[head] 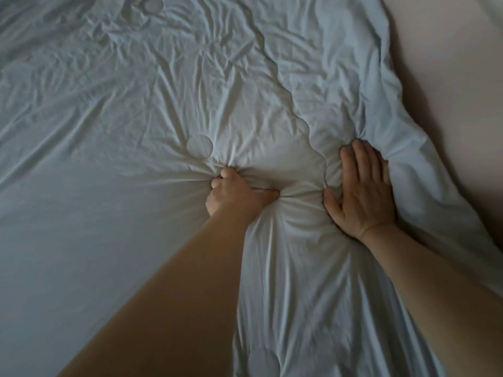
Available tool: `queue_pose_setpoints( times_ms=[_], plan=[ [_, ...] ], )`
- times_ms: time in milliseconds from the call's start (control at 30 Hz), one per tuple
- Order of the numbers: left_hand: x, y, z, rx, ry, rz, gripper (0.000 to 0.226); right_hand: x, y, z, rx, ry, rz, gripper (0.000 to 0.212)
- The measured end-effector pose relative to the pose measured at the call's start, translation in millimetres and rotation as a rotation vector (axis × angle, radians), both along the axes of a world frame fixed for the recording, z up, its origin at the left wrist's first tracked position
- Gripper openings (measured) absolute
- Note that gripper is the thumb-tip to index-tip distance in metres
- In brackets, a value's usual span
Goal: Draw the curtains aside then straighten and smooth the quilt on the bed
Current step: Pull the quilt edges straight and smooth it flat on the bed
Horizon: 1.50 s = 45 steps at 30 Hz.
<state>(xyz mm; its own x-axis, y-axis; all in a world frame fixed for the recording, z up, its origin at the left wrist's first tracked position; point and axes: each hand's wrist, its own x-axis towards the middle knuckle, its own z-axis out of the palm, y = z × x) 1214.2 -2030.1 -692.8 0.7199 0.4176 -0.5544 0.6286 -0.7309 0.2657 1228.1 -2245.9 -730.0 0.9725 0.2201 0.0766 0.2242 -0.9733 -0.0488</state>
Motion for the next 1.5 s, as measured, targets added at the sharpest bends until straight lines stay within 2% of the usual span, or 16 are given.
queue_pose_setpoints(
  times_ms=[167,267,333,433,533,600,700,833,1000,1300,1500],
  plan=[
    [-13,-4,-7,0.007,-0.118,0.001,0.096,-1,4,-2,-0.097,-0.012,-0.002,0.075],
    [-25,0,-5,-0.083,-0.153,-0.015,0.087,-7,12,5,-0.229,-0.009,-0.028,0.07],
    [-45,-1,2,-0.147,-0.17,-0.048,0.078,-25,23,15,-0.285,0.058,-0.103,0.063],
    [-80,-10,9,-0.168,-0.226,-0.057,0.065,-67,45,32,-0.148,0.162,-0.155,0.063],
    [-139,-36,18,-0.186,-0.16,0.021,0.049,-138,41,45,0.072,0.199,-0.063,0.06],
    [-178,-51,20,-0.233,-0.04,0.008,0.058,-178,21,48,0.056,0.194,-0.029,0.055],
    [-220,-63,14,-0.253,0.084,-0.045,0.081,-209,-17,38,-0.036,0.149,-0.035,0.062],
    [-232,-65,6,-0.197,0.111,-0.072,0.087,-222,-33,18,-0.07,0.128,0.047,0.061],
    [-214,-69,0,-0.143,0.135,-0.048,0.104,-217,-31,2,-0.037,0.11,0.041,0.061],
    [-211,-70,-8,-0.097,0.047,0.003,0.103,-207,-35,-4,0.058,0.052,0.089,0.057],
    [-224,-75,-7,-0.076,-0.074,0.023,0.078,-208,-36,-9,0.093,0.003,0.1,0.056]
  ],
)
